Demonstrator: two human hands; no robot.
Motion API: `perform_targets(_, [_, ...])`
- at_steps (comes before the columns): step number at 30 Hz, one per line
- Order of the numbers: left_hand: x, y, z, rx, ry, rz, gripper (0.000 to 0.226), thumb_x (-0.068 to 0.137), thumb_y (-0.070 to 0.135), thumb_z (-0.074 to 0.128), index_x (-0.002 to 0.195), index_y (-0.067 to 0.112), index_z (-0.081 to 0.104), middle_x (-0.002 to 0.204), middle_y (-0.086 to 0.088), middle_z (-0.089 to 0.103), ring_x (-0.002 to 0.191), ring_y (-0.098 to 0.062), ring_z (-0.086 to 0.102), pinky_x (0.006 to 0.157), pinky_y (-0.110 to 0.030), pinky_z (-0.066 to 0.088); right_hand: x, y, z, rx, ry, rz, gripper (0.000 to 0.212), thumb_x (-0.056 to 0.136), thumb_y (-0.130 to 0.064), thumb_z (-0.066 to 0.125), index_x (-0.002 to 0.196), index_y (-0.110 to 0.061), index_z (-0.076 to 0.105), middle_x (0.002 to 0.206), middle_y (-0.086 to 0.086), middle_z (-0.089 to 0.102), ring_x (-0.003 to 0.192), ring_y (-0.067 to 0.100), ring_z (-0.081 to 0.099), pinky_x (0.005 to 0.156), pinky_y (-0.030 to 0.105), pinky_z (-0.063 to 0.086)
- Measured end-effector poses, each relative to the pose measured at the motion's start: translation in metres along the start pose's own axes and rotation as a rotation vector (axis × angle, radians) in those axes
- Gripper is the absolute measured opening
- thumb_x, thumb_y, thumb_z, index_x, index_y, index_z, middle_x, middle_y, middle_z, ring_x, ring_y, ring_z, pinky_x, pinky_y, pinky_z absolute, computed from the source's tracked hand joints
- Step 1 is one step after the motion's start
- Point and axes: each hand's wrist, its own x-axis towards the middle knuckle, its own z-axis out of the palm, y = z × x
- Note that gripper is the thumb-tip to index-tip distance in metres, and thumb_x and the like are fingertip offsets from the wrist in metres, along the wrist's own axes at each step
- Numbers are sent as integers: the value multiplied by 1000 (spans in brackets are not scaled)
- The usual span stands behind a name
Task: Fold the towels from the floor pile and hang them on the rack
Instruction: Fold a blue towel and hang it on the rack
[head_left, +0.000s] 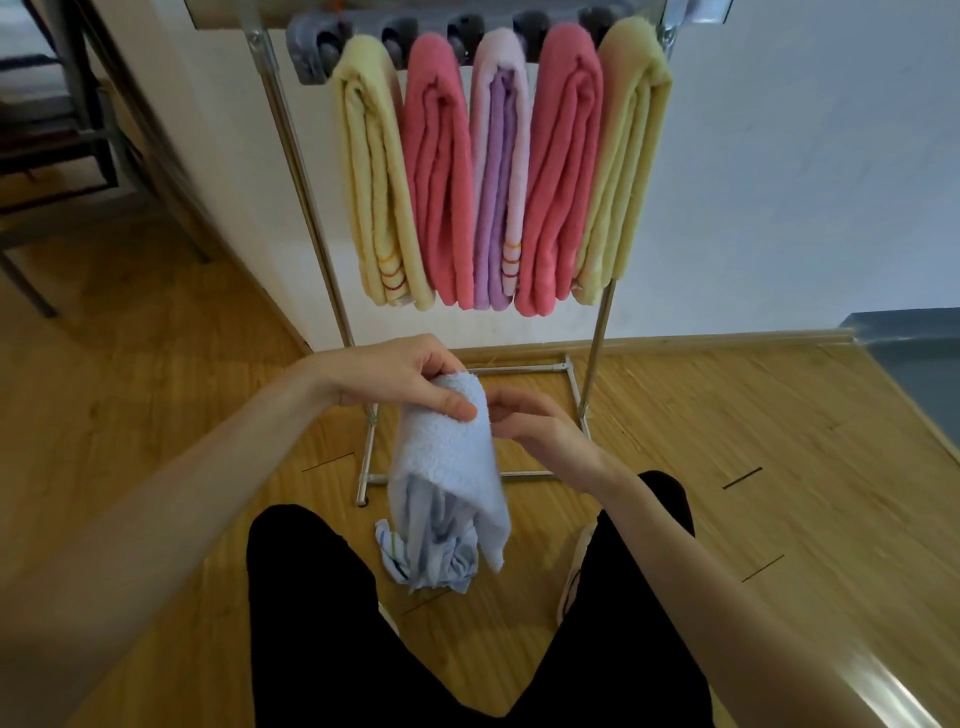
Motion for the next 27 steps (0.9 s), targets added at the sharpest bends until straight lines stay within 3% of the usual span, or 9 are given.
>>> perform_targets(3, [-5,-7,-1,-9,19,-15,35,78,36,69,92,4,71,80,-1,66,76,-10,62,66,-20,48,1,-2,-1,-71,-1,-13,20,83,-13,64,91,6,59,89,14,62,84,25,59,80,40,44])
perform_targets(6, [-13,-18,-3,-51,39,-49,30,82,30,69,91,2,70,78,-3,66,74,-10,63,62,-18,47,-3,-12,-8,-30,-26,-27,8,84,-10,64,82,-3,59,80,4,62,78,17,58,72,27,45])
perform_targets(9, [-19,-34,-2,-99,62,-58,22,83,28,68,91,7,74,81,-1,71,76,-10,66,63,-17,48,-5,-22,-18,-50,-37,-42,11,84,-10,63,80,-2,56,74,5,57,72,18,54,68,25,42])
perform_targets(14, [-32,-64,-10,-191,165,-93,11,79,26,69,84,19,75,81,2,73,78,-10,67,66,-17,50,-7,-25,-40,-17,166,-19,12,76,-12,61,68,-13,51,67,-1,49,66,13,48,59,22,36])
perform_targets(18, [-46,-84,-26,-234,229,-96,27,87,11,63,113,16,60,94,-8,71,86,-19,68,74,-25,52,-4,-17,-48,-114,270,-25,16,71,-17,62,74,-9,48,73,10,42,71,23,39,61,30,31])
perform_targets(20, [-51,-85,-33,-274,228,-73,31,90,7,58,119,18,52,99,-10,70,88,-22,67,76,-28,54,2,-17,-43,-185,223,-31,16,72,-8,58,78,-13,45,77,10,45,73,22,40,61,30,32])
perform_targets(23, [-56,-82,-45,-153,301,-33,16,92,4,54,96,18,61,87,-7,63,81,-14,60,78,-27,48,15,-29,-30,-358,60,-68,36,72,13,46,100,-10,49,95,8,52,86,16,52,66,28,41])
perform_targets(25, [-57,-80,-55,-1,332,-47,26,92,1,50,78,17,66,81,-7,60,77,-8,55,78,-24,43,32,-40,-21,-575,-77,-103,56,67,21,39,109,-9,59,108,0,59,104,10,56,79,26,46])
perform_targets(27, [-58,-78,-66,116,315,-93,30,92,2,50,75,16,71,78,3,62,75,1,55,76,-19,41,51,-50,-12,-791,-231,-91,62,64,17,39,108,-16,68,113,-2,64,108,13,58,90,28,47])
